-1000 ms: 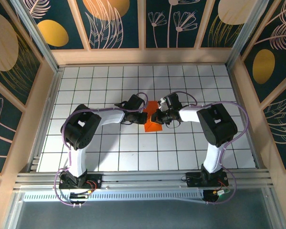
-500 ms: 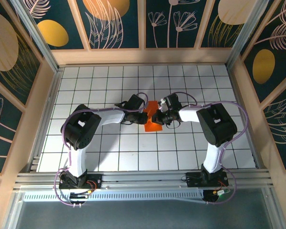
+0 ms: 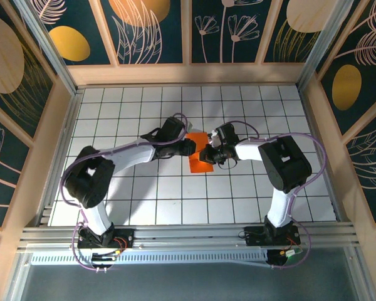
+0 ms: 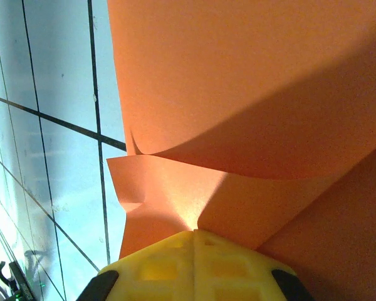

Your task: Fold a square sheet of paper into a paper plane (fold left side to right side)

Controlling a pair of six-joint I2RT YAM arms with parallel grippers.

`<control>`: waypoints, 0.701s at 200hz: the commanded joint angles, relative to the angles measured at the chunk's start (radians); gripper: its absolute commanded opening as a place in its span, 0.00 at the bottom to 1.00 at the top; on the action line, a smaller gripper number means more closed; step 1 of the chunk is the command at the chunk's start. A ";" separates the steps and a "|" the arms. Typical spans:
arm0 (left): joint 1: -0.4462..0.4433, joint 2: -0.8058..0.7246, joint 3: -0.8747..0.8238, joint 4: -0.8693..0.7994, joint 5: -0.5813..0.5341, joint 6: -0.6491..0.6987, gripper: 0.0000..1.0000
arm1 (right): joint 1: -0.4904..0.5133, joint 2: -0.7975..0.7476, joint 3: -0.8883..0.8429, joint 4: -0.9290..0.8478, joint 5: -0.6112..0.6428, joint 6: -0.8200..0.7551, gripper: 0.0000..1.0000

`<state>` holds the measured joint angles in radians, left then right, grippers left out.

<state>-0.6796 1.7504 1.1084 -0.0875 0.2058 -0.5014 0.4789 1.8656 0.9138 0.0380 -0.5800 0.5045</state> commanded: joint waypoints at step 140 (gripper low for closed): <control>-0.061 0.080 -0.171 0.241 0.251 -0.216 0.10 | 0.007 0.012 -0.027 -0.032 0.025 0.003 0.00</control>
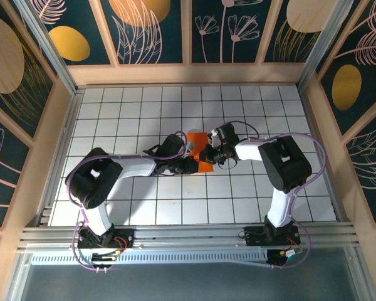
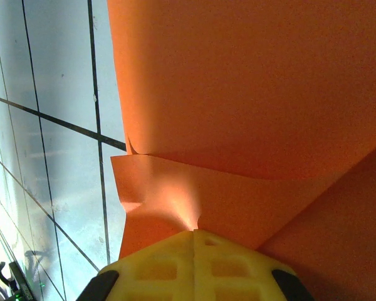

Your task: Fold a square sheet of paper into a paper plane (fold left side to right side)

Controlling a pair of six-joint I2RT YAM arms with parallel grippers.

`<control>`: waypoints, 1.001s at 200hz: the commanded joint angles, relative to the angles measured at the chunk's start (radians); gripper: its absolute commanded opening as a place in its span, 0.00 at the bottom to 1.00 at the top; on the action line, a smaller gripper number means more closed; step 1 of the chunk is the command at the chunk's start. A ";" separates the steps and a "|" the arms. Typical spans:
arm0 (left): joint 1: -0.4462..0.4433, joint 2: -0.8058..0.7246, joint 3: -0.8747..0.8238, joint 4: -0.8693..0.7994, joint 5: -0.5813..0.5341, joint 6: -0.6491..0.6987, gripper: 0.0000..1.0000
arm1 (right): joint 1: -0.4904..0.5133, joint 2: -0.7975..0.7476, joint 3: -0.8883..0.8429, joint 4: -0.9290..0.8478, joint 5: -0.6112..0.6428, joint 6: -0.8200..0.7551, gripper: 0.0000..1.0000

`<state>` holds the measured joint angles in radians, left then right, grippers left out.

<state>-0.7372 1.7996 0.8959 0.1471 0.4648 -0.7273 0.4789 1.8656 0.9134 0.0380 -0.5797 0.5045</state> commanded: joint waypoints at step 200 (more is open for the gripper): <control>-0.002 0.081 0.038 -0.037 -0.106 0.032 0.09 | 0.007 0.020 -0.023 -0.045 0.026 -0.007 0.00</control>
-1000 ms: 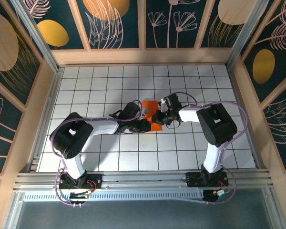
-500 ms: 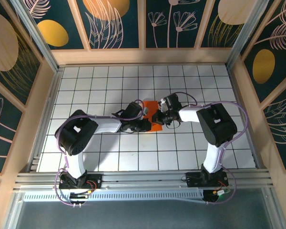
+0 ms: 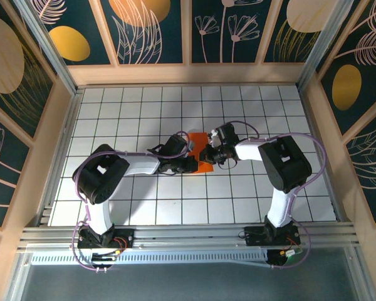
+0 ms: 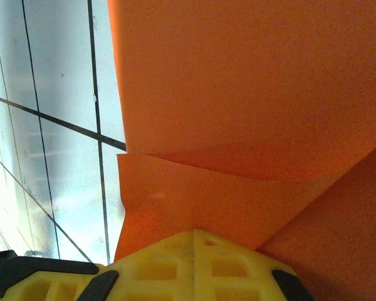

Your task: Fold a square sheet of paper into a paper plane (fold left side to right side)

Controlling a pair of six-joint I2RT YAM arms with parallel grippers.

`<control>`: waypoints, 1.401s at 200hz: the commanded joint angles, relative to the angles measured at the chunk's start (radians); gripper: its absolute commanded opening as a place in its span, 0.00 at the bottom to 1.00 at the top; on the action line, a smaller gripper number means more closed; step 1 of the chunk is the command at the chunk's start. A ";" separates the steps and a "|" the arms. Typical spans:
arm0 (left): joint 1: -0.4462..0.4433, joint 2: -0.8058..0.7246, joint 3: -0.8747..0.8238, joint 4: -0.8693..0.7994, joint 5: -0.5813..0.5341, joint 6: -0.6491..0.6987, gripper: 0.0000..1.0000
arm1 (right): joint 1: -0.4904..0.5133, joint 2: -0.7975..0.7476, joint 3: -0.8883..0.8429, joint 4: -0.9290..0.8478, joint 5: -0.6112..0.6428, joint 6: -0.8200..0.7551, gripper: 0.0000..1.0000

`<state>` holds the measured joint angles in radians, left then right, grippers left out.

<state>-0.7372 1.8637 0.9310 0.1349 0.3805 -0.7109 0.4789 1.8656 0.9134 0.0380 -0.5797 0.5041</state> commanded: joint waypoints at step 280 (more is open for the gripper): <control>-0.003 0.020 -0.057 -0.018 -0.037 0.005 0.06 | 0.008 0.004 0.011 -0.037 -0.016 -0.016 0.00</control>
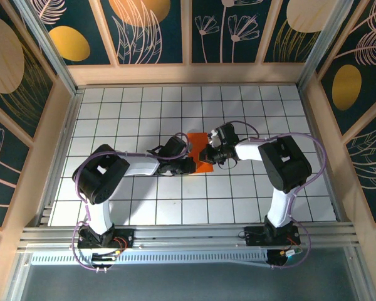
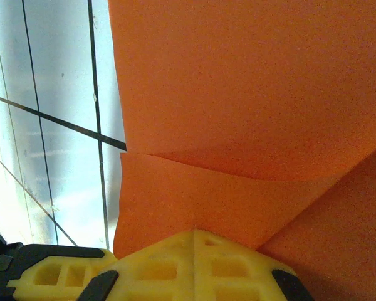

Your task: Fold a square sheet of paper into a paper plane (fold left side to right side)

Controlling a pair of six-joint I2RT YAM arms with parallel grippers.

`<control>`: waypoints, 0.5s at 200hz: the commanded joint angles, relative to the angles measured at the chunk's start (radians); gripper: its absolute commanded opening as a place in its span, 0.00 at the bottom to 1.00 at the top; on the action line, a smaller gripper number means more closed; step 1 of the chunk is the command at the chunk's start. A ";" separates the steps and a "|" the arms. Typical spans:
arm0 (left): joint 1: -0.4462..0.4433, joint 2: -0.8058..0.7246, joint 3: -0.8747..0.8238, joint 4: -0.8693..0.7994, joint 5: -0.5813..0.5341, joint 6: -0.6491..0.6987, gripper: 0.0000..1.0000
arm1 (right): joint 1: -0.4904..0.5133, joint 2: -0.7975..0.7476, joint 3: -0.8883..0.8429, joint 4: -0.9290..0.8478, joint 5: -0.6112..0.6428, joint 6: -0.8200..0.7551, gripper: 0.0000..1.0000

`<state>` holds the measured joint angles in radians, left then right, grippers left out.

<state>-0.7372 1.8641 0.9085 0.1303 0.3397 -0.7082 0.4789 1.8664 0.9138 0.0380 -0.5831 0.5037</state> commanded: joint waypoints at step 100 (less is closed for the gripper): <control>-0.003 0.014 -0.059 -0.001 0.001 -0.004 0.02 | 0.026 -0.057 -0.036 0.077 -0.044 0.018 0.00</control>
<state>-0.7368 1.8618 0.8768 0.1879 0.3508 -0.7120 0.4858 1.8164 0.9066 0.0834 -0.6151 0.5079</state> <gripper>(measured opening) 0.043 0.047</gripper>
